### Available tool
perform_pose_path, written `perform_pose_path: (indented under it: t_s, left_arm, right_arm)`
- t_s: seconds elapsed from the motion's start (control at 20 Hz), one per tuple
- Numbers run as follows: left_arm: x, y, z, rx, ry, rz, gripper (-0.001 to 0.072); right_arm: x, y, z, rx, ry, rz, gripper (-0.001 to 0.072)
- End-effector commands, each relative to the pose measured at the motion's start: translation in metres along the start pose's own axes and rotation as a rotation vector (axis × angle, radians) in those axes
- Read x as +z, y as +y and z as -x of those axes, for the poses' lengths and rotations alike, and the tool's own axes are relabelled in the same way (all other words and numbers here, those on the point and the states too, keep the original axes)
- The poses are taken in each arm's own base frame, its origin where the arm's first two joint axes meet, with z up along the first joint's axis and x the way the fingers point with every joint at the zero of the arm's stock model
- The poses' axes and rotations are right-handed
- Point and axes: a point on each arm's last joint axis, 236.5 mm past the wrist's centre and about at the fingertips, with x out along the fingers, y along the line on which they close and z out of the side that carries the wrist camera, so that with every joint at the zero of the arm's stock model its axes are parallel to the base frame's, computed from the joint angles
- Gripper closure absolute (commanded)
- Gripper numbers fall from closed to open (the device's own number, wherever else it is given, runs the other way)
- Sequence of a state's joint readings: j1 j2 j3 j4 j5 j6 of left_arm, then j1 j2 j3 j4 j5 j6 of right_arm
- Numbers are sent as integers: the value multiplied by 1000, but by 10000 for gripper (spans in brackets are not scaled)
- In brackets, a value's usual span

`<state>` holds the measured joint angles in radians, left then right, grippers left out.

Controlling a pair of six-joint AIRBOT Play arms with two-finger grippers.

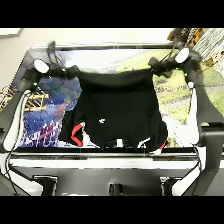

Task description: Fold the clothes and pants, and hang the long-sleeved shirts on hangers.

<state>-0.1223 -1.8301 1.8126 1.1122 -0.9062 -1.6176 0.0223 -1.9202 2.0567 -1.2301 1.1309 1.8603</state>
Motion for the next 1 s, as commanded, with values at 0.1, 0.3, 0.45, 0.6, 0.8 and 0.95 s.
perform_pose_path:
  t_s: [0.1, 0.3, 0.45, 0.6, 0.8, 0.95]
  left_arm:
    - [-41, 7, -3, 18, 176, 101, 35]
    - [-25, -1, 66, 14, 157, 100, 0]
    - [-50, -3, 106, 43, 207, 83, 0]
    - [-102, -3, 124, 53, 243, 103, 0]
    - [-196, -13, 133, 63, 372, 127, 0]
    - [-258, -19, 134, 82, 482, 154, 0]
  right_arm:
    - [-28, -23, 20, -52, 146, 90, 235]
    - [-32, -48, 126, -126, 174, 171, 223]
    - [-61, -59, 174, -131, 168, 121, 206]
    - [-152, -59, 176, -98, 294, 23, 151]
    - [-270, -48, 159, -40, 387, -108, 150]
    - [-339, -52, 140, -73, 443, -204, 151]
